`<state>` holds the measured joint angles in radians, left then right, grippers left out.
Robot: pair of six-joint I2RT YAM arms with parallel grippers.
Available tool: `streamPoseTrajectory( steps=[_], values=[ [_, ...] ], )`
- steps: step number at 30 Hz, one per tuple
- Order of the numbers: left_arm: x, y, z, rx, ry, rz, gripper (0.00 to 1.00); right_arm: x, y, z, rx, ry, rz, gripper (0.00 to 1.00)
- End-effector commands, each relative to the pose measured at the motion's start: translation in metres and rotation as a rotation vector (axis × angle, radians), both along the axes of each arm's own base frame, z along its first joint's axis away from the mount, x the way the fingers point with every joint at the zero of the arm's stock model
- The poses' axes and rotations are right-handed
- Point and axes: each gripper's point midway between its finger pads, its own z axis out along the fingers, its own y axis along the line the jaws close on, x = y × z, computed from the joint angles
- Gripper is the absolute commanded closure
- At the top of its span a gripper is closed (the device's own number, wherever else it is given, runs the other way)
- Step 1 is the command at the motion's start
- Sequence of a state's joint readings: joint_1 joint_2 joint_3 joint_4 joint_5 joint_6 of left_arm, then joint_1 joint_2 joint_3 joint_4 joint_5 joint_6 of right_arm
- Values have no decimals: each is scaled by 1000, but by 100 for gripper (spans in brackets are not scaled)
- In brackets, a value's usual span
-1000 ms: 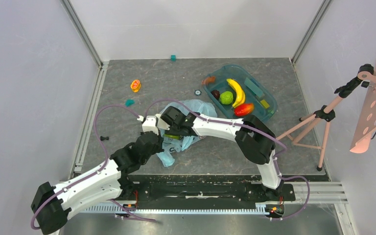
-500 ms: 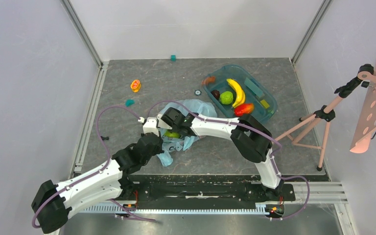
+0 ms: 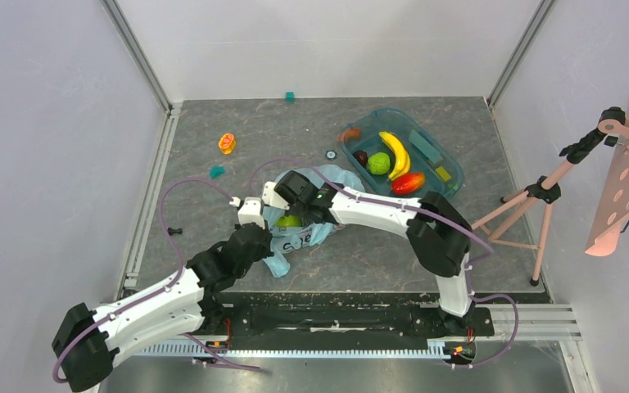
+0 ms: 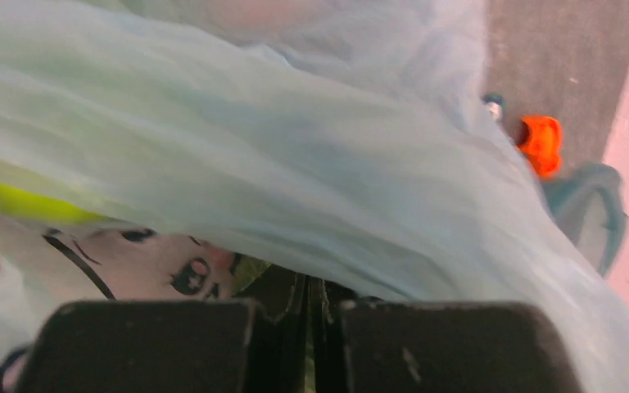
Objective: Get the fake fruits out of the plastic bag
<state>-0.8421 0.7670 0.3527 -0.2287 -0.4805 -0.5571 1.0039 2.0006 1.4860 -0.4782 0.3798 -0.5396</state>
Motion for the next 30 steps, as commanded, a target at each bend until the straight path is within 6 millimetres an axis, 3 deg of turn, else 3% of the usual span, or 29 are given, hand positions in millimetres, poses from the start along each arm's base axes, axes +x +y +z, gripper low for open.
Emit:
streamPoseTrajectory(
  steps=[1, 9, 16, 23, 30],
  values=[
    [7, -2, 10, -68, -33, 53, 98, -10, 16, 67, 215, -3, 40, 100],
    [7, -4, 10, -73, -33, 49, 98, -30, 18, 96, 304, 38, 93, 100],
    [7, -4, 11, -77, -35, 48, 98, -29, 24, 80, 267, 61, 121, 97],
    [6, -2, 8, -85, -28, 67, 98, -3, 35, 64, 181, 12, 100, 69],
    [2, 1, -3, -110, 6, 102, 98, 14, 24, 40, 27, -18, 59, 45]
  ],
)
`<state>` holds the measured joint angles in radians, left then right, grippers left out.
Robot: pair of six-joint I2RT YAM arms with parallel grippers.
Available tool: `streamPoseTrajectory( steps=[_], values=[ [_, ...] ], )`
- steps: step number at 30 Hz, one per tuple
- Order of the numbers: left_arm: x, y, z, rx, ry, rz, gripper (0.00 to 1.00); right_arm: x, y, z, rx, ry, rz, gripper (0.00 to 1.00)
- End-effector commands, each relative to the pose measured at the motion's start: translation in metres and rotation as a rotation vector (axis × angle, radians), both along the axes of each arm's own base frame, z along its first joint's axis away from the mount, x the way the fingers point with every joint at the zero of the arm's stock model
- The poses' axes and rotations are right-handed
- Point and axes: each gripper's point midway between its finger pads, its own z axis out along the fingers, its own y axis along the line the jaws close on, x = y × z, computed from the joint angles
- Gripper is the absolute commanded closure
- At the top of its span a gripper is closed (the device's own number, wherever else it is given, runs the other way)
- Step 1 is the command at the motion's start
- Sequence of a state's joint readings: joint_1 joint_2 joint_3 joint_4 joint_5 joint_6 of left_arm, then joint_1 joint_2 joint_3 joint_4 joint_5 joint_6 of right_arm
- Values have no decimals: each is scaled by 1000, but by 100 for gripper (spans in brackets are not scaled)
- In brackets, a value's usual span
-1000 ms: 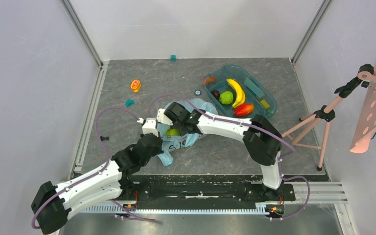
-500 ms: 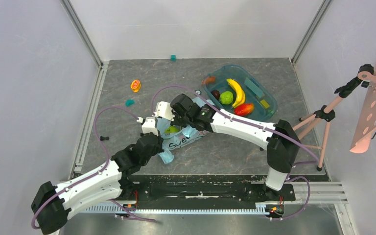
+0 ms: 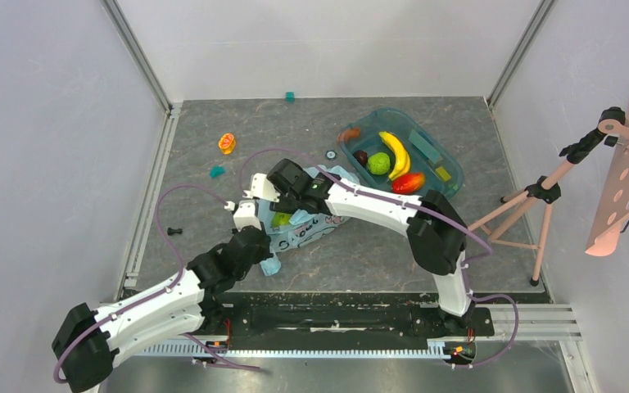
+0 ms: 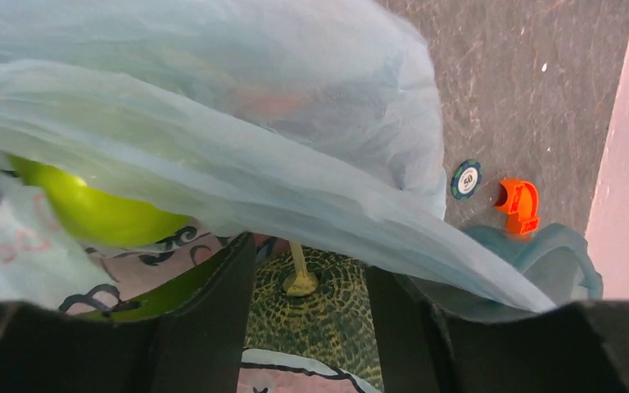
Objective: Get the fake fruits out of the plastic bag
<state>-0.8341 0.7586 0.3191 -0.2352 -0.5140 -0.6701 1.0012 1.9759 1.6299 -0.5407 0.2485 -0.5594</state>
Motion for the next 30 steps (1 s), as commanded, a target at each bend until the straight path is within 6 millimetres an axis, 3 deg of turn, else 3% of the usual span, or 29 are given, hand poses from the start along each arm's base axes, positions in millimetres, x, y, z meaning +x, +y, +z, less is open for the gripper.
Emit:
streamPoseTrajectory(
  steps=[1, 6, 20, 24, 30],
  values=[
    [3, -7, 7, -53, -25, 8, 98, 14, -13, -11, -123, -50, -33, 43],
    [3, -6, 6, -51, -23, 12, 98, 17, -26, -29, -213, -53, -47, 33],
    [2, -5, 5, -56, -21, 18, 98, 31, -47, -71, -320, -45, -101, 34],
    [2, -4, 5, -57, -22, 20, 98, 33, -49, -76, -321, -35, -109, 47],
    [2, -4, 6, -57, -24, 23, 98, 34, -51, -71, -304, -34, -121, 80]
  ],
)
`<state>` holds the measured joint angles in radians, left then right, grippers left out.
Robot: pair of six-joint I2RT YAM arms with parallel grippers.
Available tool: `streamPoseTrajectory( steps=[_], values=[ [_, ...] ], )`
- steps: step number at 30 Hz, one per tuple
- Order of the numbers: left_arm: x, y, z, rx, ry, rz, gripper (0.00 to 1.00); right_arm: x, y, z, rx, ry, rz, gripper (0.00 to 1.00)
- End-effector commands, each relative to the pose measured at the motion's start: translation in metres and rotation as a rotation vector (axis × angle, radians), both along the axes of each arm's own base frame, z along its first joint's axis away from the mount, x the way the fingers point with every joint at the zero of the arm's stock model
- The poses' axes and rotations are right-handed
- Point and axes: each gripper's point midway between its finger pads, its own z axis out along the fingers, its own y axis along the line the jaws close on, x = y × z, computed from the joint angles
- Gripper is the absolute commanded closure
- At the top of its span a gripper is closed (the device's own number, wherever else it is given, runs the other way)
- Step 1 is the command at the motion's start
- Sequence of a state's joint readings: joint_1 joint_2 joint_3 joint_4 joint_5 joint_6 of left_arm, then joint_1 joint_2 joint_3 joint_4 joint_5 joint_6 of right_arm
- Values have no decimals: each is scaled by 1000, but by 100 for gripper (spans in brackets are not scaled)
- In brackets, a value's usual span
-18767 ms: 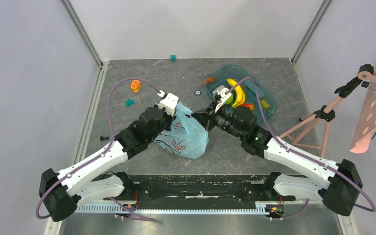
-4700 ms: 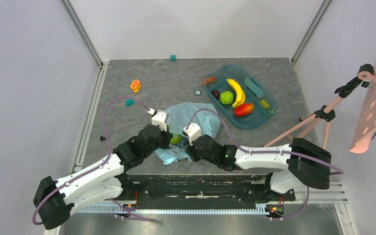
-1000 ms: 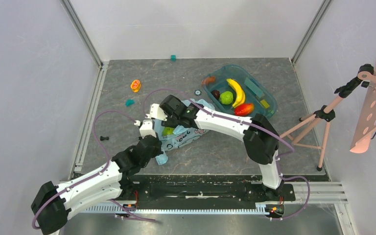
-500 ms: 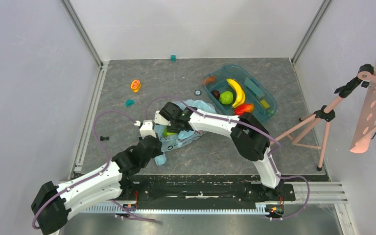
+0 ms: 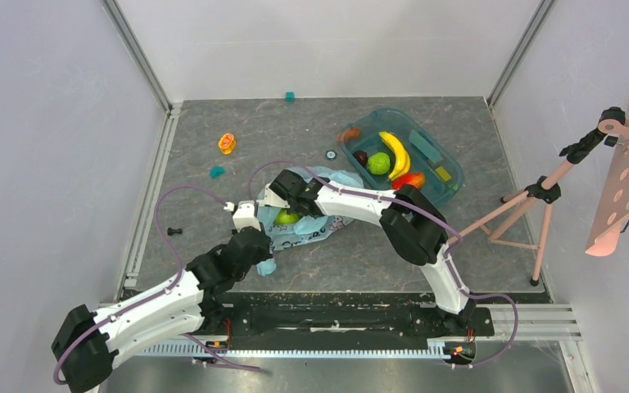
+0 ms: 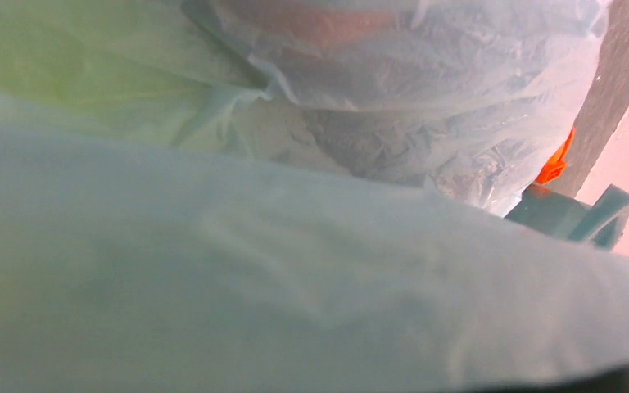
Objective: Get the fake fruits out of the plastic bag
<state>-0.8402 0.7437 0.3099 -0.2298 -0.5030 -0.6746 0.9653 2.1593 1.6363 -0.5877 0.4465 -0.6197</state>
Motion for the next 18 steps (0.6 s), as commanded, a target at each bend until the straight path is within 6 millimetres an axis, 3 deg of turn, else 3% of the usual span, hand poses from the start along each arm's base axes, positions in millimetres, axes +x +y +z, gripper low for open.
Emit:
streamPoseTrajectory(
  steps=[1, 3, 8, 14, 18],
  values=[
    [4, -1, 5, -39, -21, 35, 98, 5, -2, 5, 17, -12, -26, 86],
    [5, -1, 6, -39, -22, 34, 98, 4, 0, 13, 45, -15, -28, 92],
    [5, -2, 7, -42, -26, 33, 98, -4, 13, 47, 179, -4, -6, 98],
    [6, -3, 10, -47, -29, 27, 98, -22, 27, 89, 340, 29, 53, 98],
    [5, -4, 10, -48, -28, 26, 98, -34, 31, 104, 410, 62, 86, 99]
  ],
)
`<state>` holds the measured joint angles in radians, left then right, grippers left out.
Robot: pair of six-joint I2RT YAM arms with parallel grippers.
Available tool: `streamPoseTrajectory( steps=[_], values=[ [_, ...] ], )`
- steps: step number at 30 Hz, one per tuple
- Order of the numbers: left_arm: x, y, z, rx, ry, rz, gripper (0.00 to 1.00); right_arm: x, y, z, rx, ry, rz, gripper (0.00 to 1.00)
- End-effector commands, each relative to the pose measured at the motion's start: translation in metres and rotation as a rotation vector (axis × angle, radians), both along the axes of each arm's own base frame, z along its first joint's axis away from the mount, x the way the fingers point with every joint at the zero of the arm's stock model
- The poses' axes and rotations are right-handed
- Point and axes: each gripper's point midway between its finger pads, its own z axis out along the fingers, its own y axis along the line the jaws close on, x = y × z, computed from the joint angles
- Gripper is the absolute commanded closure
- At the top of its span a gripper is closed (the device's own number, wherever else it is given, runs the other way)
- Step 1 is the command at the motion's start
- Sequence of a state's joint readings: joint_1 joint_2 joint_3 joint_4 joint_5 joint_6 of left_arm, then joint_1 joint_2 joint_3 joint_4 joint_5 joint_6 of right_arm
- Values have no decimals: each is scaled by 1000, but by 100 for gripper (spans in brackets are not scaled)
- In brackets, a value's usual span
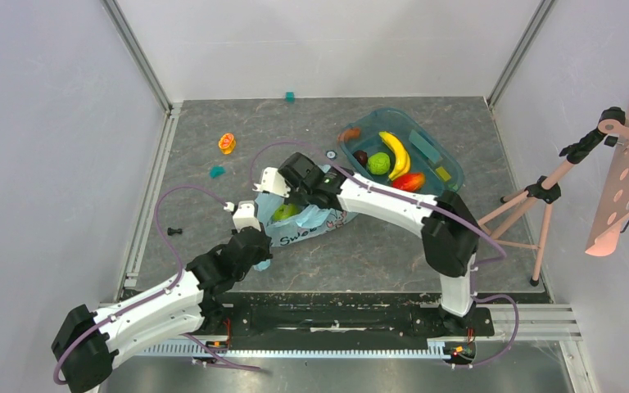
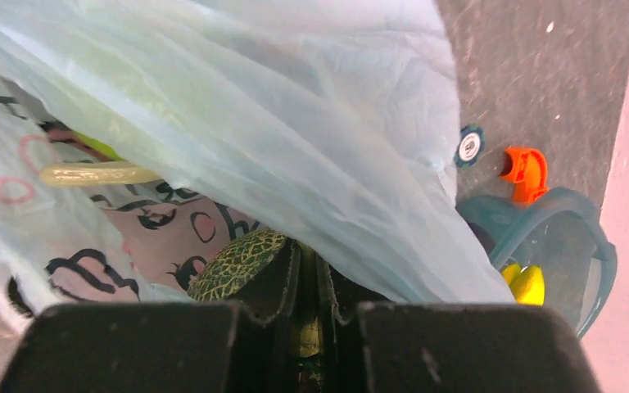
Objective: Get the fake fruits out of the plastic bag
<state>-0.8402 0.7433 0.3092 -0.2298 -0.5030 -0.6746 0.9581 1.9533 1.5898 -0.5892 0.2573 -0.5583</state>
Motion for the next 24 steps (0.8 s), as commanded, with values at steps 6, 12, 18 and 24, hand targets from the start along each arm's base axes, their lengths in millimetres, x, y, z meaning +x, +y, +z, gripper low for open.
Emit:
streamPoseTrajectory(
  steps=[6, 12, 18, 24],
  values=[
    [6, -4, 13, -48, -35, 22, 98, -25, 18, 54, 238, 28, 76, 99],
    [7, -5, 17, -49, -42, 18, 98, -46, 26, 79, 388, 56, 134, 99],
    [7, -3, 19, -52, -52, 22, 98, -70, 32, 112, 543, 82, 207, 99],
    [7, -4, 21, -49, -55, 17, 98, -90, 35, 149, 706, 77, 264, 99]
  ],
)
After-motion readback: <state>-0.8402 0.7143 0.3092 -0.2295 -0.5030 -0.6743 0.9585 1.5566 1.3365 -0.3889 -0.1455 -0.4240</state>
